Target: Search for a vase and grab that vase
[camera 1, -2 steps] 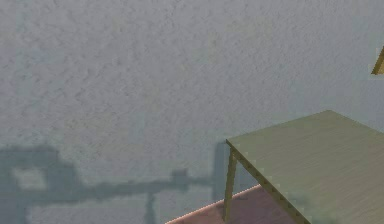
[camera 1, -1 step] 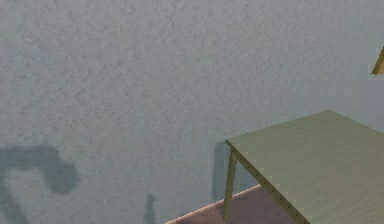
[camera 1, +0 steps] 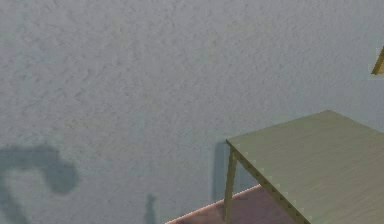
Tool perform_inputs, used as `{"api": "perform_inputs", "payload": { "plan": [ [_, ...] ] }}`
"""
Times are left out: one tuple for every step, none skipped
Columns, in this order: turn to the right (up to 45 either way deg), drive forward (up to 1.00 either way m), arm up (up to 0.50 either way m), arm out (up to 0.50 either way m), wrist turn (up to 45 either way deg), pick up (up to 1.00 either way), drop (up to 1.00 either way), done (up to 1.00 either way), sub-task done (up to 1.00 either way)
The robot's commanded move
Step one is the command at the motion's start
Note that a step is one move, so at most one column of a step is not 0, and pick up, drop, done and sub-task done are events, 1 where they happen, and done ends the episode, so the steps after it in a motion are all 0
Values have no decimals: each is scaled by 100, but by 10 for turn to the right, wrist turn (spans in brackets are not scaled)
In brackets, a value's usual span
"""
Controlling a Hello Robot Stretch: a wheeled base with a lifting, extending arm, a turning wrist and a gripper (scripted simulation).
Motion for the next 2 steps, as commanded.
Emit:
{"api": "perform_inputs", "payload": {
  "plan": [
    [0,0,10,0,0,0,0,0,0],
    [0,0,0,0,0,0,0,100,0]
  ]
}}
